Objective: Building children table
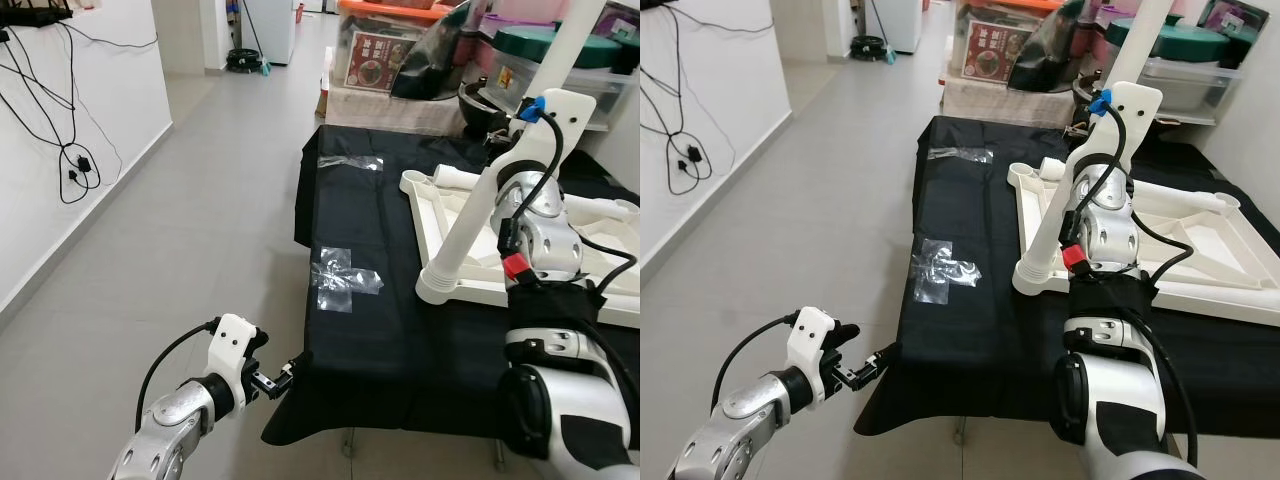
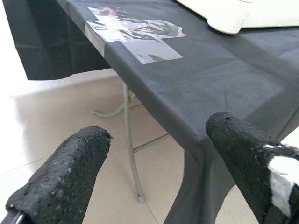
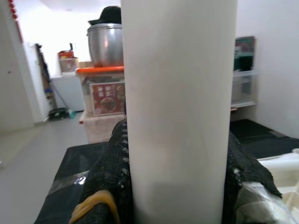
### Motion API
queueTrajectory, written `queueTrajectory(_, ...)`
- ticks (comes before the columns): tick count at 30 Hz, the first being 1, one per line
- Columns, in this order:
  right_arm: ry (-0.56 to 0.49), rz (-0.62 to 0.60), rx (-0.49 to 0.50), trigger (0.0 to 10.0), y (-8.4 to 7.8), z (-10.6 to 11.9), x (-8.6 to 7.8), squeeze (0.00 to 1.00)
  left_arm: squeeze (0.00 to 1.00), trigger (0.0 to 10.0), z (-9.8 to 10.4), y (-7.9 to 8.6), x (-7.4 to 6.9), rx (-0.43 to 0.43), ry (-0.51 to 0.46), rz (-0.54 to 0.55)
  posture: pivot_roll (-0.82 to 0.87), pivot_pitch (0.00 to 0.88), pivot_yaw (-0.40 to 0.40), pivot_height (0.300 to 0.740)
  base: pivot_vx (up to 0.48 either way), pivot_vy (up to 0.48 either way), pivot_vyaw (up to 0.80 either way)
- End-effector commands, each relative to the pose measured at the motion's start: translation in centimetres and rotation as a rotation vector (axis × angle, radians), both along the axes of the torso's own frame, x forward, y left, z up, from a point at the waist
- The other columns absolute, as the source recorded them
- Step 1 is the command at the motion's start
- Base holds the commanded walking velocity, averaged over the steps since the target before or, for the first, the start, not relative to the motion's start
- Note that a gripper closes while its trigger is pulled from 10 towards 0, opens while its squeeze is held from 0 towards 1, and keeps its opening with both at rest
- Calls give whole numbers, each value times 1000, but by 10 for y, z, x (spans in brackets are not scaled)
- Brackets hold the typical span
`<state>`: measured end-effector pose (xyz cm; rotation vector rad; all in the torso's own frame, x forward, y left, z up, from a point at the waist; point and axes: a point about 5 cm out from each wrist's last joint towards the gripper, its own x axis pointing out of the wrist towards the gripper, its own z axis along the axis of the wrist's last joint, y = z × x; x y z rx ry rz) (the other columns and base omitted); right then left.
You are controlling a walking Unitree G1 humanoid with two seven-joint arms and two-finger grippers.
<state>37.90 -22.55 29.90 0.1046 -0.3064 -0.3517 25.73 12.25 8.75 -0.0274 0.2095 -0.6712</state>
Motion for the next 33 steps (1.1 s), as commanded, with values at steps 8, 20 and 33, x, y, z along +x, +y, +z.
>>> queueTrajectory(8,-167,-28,-19,0,20,35,-20,0,0,10000,-4,-4,0,4,19,-12,-39,0,-105,740,0,0,0)
queueTrajectory(20,-167,-35,-17,0,31,31,-29,0,0,10000,-4,-4,-1,5,18,-15,-41,0,-102,740,0,0,0)
queueTrajectory(33,-140,-8,-12,10000,33,32,-31,0,0,10000,-4,-3,0,9,17,-17,-37,0,-101,740,0,0,0)
